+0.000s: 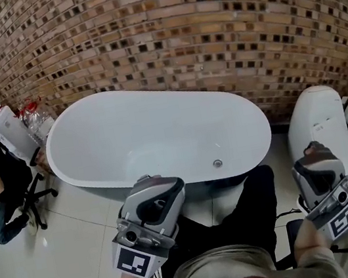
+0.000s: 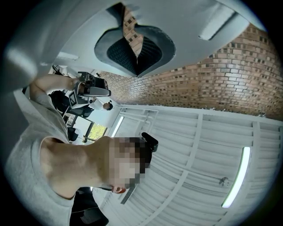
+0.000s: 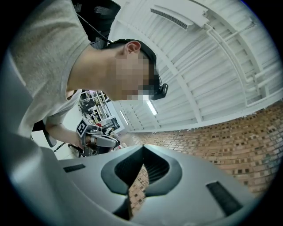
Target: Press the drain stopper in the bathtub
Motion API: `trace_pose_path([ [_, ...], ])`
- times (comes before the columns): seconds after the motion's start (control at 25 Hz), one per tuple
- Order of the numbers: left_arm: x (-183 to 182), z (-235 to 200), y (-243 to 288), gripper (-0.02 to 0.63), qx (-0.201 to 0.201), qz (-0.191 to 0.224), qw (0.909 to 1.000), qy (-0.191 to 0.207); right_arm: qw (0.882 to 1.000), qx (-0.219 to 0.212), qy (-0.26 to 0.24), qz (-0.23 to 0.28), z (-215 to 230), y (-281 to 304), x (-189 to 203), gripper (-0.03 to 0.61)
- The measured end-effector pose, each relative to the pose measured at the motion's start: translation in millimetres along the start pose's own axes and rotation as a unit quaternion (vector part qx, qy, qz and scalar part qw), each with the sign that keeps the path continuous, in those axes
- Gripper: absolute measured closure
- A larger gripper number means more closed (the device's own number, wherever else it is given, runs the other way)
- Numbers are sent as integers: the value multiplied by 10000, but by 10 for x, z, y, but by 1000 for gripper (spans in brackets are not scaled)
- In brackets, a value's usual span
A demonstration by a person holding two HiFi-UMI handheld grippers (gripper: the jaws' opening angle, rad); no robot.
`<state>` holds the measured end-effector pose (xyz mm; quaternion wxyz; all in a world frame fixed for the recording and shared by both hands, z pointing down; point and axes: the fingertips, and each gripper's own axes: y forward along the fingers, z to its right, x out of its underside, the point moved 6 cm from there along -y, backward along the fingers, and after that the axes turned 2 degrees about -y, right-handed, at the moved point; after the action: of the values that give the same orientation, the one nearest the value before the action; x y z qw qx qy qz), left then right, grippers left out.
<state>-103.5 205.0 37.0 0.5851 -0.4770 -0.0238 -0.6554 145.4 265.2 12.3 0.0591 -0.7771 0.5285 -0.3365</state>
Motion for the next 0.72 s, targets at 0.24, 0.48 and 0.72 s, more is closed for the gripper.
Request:
trace_pose_path([
  [0.24,-4,7,-1,609,22,25,10000,65,9999,-111,-70,-9,-47,35,9,578],
  [0.48,33,25,6,609,39,-39,9999,98,9998,-140,-81,-68,-61,45,42,577],
  [0.72,41,42,29,609,50,-79,9999,111,9997,-156,-105,-123,-49,45,57,577],
])
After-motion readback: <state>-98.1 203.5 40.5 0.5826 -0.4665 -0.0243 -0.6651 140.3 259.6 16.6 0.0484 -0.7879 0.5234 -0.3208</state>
